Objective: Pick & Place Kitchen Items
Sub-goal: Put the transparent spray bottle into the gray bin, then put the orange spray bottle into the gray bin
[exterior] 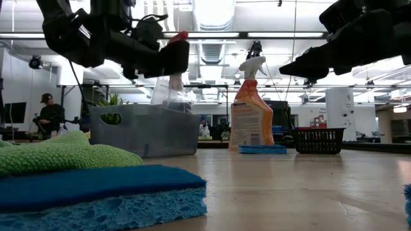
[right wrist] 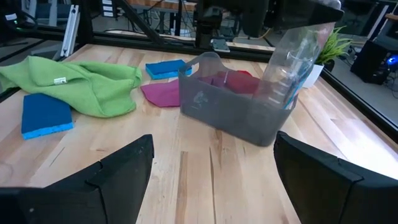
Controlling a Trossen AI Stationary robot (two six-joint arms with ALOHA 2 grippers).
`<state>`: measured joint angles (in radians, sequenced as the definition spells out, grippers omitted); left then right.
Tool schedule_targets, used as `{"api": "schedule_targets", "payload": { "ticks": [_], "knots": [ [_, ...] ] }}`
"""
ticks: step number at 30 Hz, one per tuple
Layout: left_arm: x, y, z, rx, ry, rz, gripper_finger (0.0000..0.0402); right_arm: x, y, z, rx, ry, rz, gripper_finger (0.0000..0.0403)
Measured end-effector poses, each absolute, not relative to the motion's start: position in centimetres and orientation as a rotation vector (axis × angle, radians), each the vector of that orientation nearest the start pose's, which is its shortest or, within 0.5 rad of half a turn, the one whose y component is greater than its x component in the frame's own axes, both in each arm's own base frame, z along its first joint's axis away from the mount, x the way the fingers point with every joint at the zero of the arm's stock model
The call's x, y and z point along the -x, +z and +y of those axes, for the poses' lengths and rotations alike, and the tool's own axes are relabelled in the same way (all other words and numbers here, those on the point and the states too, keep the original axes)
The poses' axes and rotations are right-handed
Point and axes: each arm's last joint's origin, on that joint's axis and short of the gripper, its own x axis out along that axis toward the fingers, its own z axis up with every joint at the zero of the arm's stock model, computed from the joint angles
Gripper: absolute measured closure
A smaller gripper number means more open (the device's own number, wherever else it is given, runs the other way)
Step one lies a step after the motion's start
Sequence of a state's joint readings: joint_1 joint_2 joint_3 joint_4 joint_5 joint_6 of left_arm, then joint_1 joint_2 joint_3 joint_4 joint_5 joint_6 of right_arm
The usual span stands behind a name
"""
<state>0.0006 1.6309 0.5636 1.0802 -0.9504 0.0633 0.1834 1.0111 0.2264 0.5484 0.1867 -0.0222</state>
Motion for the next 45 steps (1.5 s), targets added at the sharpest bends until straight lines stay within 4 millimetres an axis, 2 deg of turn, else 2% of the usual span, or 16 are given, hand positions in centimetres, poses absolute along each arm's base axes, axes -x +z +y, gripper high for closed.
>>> {"api": "schedule_targets", "payload": {
  "ticks": [13, 20, 24, 36, 45],
  "knots": [
    [-29.2, 17.8, 2.3, -0.046, 0.945, 0.027, 0.0265, -18.7, 17.4, 2.9, 0.067, -0.001, 0.236, 0.0078],
    [-29.3, 17.7, 2.3, -0.051, 0.929, 0.036, 0.0150, -18.7, 17.4, 2.9, 0.067, -0.001, 0.236, 0.0078],
    [-29.3, 17.7, 2.2, -0.052, 0.919, 0.035, 0.0121, -18.7, 17.4, 2.9, 0.067, -0.001, 0.236, 0.0078],
    [-29.2, 18.1, 1.1, -0.077, 0.914, 0.037, 0.0115, -18.7, 17.4, 2.9, 0.067, -0.001, 0.237, 0.0078],
    [-28.8, 19.1, -0.1, -0.086, 0.919, 0.018, 0.0114, -18.7, 17.3, 2.9, 0.069, -0.001, 0.244, 0.0078]
  ]
}}
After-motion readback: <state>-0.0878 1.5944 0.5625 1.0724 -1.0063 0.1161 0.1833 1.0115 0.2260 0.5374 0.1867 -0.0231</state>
